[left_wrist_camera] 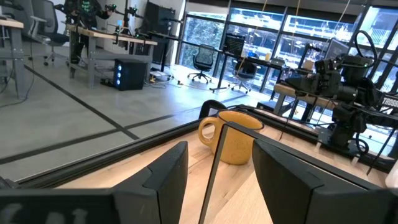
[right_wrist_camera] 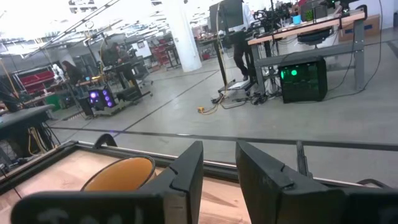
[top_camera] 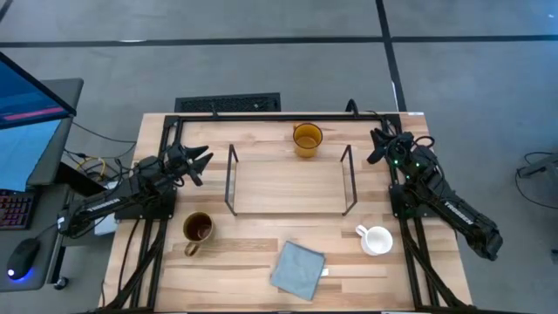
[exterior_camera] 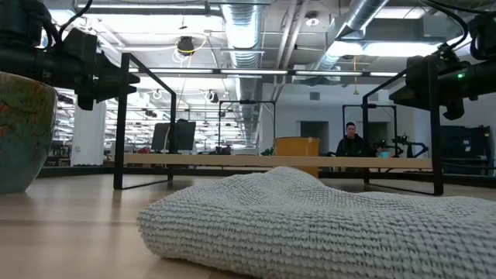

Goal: Stack small to large cups/mugs on shelf

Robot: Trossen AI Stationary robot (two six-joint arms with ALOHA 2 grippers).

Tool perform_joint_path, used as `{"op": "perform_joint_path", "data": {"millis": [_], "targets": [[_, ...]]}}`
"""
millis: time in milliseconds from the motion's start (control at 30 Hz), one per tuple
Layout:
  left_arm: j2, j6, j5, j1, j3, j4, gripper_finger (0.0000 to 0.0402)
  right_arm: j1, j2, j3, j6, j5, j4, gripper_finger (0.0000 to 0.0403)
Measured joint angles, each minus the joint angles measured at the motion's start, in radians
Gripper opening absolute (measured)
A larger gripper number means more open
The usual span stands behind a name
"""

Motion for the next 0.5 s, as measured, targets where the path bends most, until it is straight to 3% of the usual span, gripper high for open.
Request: {"op": "perform_joint_path", "data": {"millis": [500], "targets": [[0.0,-0.001,-0.01,0.0,0.0,0.005,0.0171,0.0,0.0,0.0,0.0,0.0,0.0,0.0118]]}}
